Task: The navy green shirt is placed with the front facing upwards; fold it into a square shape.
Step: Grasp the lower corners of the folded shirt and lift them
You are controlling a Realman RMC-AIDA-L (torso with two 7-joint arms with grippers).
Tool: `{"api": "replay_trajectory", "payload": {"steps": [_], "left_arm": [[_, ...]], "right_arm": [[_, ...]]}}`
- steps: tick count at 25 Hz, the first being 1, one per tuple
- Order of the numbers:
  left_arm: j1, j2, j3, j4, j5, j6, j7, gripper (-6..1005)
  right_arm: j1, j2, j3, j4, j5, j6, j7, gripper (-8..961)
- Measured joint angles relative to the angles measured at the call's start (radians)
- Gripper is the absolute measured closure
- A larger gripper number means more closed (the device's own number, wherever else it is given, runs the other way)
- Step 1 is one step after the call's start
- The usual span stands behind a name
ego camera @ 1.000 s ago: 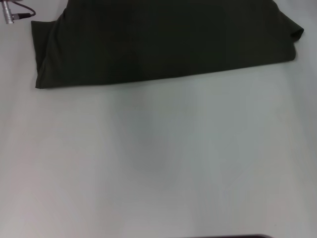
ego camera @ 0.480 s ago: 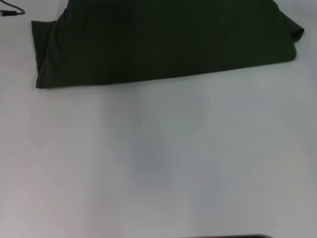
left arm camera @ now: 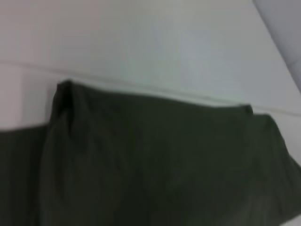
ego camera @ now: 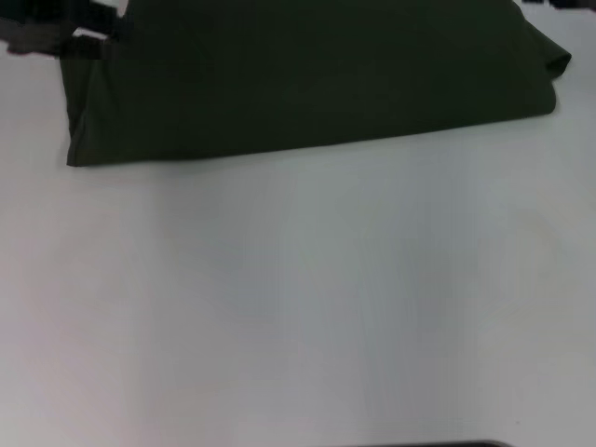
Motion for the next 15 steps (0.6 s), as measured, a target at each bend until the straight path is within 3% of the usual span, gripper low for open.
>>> {"api": "replay_trajectory", "payload": {"steps": [6,12,15], "left_arm": [[0.058,0.005,-0.053,-0.007,-0.002,0.046,0.0,419],[0.119,-0.024,-0.137,-0.026,-0.039,0.029,0.028,420],[0.146,-0.029,-0.152,-0.047,-0.12,0.041,0.054,420]], "right_arm": [[-0.087,0.011,0.073,0.001,0.008,-0.139,-0.097,65],[-0.137,0.05,0.158,0.002,0.009,-0.207,-0.287,66],[-0.152,0.063,0.194,0.003,0.009,-0.212,-0.356,67]]}}
